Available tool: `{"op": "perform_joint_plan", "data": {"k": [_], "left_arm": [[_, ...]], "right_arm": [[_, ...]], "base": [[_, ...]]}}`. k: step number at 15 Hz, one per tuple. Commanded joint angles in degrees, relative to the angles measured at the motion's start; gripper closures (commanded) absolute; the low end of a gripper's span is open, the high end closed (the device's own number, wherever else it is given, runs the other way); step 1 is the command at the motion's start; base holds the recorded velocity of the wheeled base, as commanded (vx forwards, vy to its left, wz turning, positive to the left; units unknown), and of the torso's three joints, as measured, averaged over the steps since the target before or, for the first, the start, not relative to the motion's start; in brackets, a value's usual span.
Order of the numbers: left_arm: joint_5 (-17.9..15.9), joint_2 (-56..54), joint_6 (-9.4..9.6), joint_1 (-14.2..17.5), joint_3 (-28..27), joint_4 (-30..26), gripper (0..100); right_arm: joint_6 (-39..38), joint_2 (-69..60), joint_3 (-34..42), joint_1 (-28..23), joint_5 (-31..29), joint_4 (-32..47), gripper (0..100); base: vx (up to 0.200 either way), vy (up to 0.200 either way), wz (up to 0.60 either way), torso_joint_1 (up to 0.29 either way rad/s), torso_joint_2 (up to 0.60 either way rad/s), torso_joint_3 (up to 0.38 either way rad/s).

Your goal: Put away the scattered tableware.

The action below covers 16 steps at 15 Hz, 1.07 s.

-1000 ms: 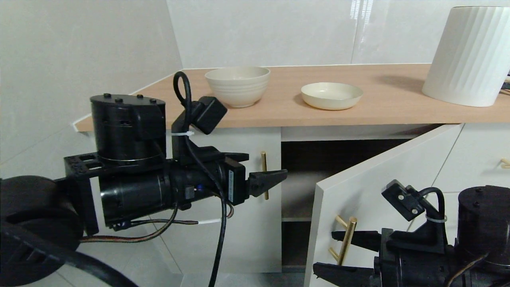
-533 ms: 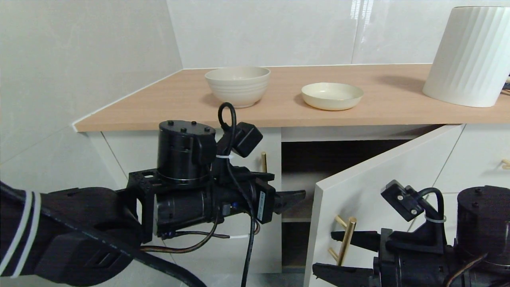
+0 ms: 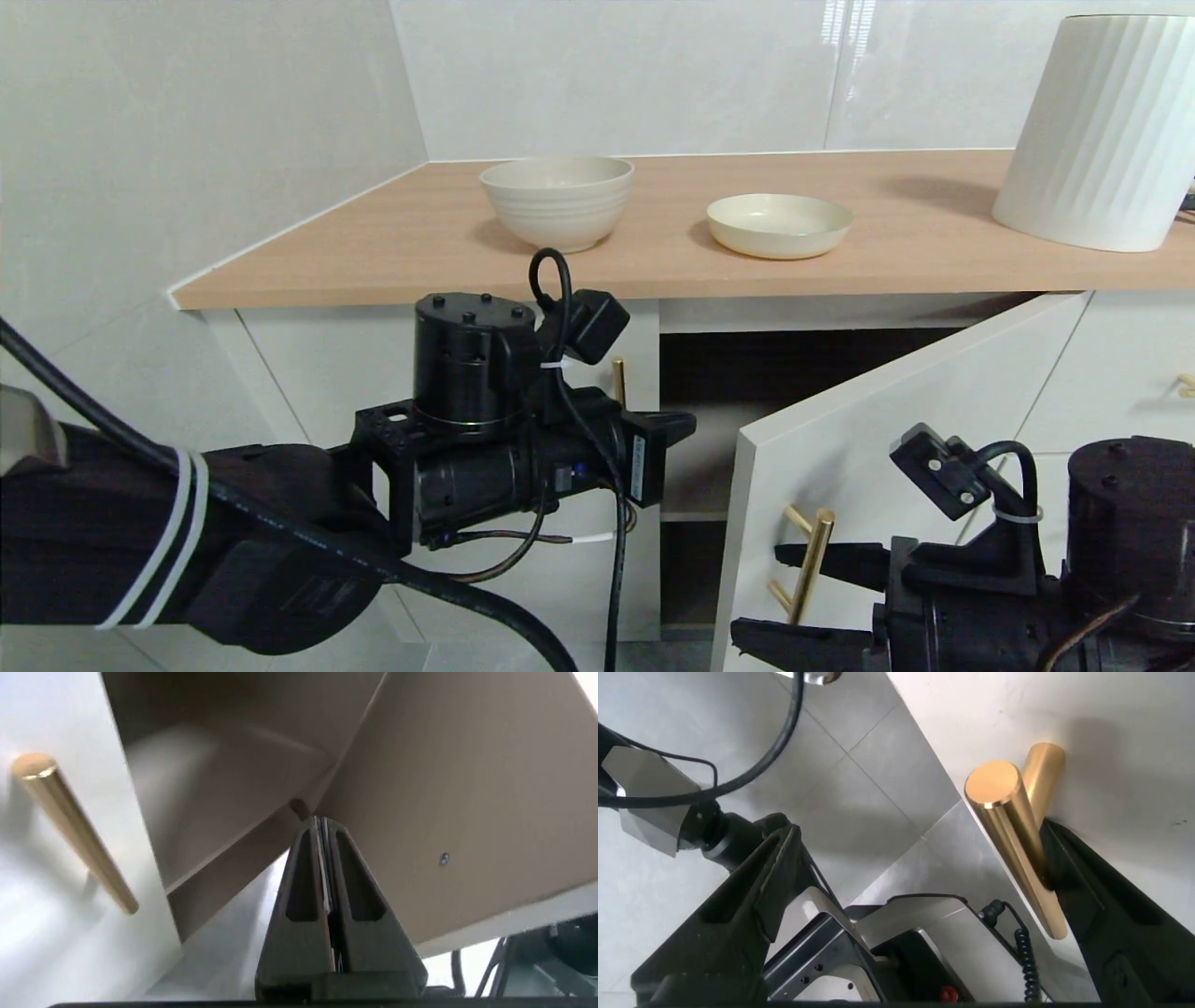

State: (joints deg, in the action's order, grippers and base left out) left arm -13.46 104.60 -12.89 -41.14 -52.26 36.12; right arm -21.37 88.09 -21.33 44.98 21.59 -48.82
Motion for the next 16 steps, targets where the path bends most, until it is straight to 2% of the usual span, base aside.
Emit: {"op": "perform_joint_plan", "data": {"k": [1,3,6,13,16], "left_arm": [[0.01,2.19,-0.03,-1.04,-0.82,0.09,100],[0.01,3.95,-0.21,-2.01,-1.0,1.23,100],[0.36,6.23,-1.79,-5.09,-1.0,6.07,100],[0.36,6.5,-1.88,-5.79,-1.0,6.86,100],[0.27,7.03,-1.88,-6.41,-1.09,6.95,100]], "right_arm": [[0.01,0.5,-0.11,0.02,-0.14,-0.04,0],[0.01,0.59,-0.11,0.02,-0.23,-0.04,0],[0.1,0.5,-0.11,-0.07,-0.32,-0.04,0],[0.1,0.42,-0.2,-0.33,-0.5,-0.04,0],[0.01,-0.81,-0.11,-5.78,-0.5,-0.04,0]], "base": [[0.0,0.0,0.0,0.0,0.0,0.0],[0.0,0.0,0.0,0.0,0.0,0.0],[0.0,0.0,0.0,0.0,0.0,0.0],[0.0,0.0,0.0,0.0,0.0,0.0],[0.0,0.0,0.0,0.0,0.0,0.0]]}}
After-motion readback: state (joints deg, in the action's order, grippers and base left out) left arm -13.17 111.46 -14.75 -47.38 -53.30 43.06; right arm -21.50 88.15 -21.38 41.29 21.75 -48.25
